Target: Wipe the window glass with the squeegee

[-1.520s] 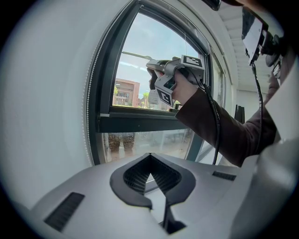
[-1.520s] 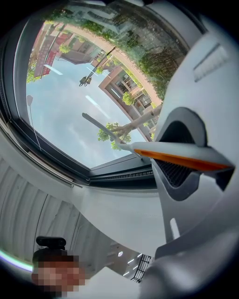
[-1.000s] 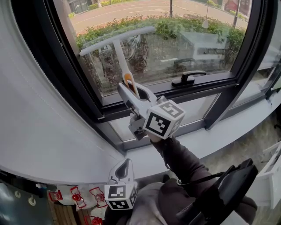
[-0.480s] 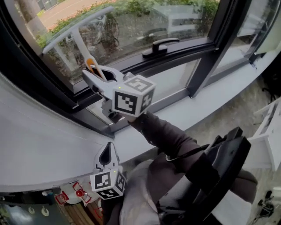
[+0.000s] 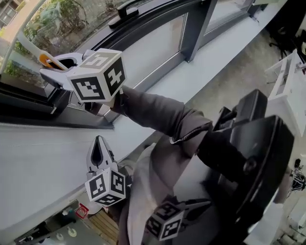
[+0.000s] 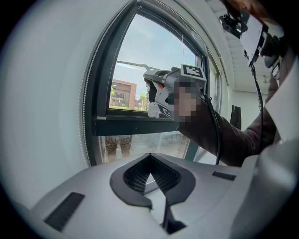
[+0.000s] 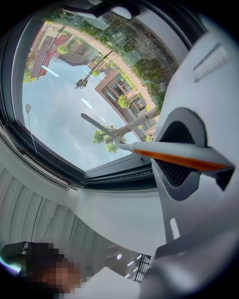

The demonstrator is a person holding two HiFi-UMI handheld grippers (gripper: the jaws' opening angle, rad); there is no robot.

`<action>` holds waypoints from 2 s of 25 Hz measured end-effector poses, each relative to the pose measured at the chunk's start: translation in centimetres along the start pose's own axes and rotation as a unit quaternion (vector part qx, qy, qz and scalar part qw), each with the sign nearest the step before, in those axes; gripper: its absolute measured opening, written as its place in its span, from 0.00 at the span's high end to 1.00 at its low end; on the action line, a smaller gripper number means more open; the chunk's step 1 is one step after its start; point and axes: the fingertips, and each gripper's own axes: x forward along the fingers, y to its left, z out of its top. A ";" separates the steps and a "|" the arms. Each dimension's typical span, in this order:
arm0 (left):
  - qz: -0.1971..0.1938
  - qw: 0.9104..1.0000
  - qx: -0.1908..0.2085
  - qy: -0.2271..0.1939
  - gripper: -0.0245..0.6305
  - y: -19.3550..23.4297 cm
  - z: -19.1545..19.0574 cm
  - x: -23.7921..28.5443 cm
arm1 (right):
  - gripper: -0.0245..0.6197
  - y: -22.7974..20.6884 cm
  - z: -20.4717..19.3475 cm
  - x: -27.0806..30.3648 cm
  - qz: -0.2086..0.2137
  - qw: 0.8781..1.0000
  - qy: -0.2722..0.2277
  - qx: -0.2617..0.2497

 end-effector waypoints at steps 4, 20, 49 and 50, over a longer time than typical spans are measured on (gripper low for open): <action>-0.001 1.000 0.001 -0.001 0.96 0.1 0.1 0.2 | 0.87 0.0 -0.1 0.0 0.003 1.000 -0.001 0.003; 0.007 1.000 -0.007 0.019 0.96 0.5 -0.8 0.8 | 0.88 -0.5 -1.3 -0.5 0.006 1.000 0.005 0.024; 0.005 0.999 0.002 0.034 0.96 -0.5 -1.5 0.8 | 0.88 -1.7 -5.3 -2.6 -0.009 0.997 0.036 0.063; 0.004 0.999 0.003 0.034 0.96 -0.5 -1.5 0.8 | 0.88 -1.8 -5.5 -2.6 -0.009 0.997 0.037 0.065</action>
